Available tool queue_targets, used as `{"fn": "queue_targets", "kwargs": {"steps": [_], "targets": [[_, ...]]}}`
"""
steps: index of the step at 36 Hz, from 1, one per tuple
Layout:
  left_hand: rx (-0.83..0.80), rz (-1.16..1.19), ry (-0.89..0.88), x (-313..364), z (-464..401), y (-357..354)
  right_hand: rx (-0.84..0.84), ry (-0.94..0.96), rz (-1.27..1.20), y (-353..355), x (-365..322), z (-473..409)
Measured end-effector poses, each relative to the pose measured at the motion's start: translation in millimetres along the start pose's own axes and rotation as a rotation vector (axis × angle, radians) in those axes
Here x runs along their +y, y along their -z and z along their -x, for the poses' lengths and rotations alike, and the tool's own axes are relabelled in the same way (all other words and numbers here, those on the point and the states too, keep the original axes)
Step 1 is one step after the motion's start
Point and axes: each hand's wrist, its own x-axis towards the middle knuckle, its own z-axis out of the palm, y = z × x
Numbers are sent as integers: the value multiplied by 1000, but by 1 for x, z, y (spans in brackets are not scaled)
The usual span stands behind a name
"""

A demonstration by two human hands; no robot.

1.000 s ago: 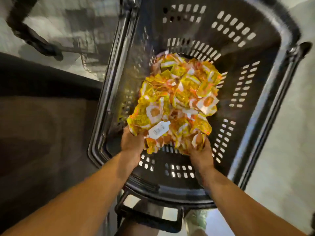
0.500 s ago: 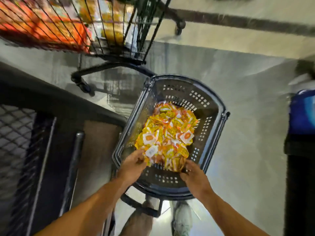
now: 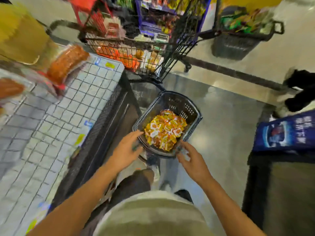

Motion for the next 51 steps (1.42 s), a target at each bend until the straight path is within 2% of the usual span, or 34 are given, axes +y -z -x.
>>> {"fn": "queue_targets", "kwargs": {"steps": [7,12,21,27,34,39,44,51], "targets": [[117,-3,64,-4,141,-19,-60,133,113,-6,25,102],[141,12,191,-23,217,-47,-148,102,170,-25,35,141],[171,88,347,-37,304,-75,-370,198,342,-68,12,167],[271,101,361,-59,344,-64,-435,347,441,-105,-26,175],[532,158,358,-100,429,-38,-460,510,481,-177,-69,213],[710,190,442,-130,517,-31,-525,590,491,-249,-88,258],[770,283,573,-162,599,-47,-618,573,531,-315,-93,302],[768,359,737,-196,688,-81,-765,597,662,-377,-92,340]]}}
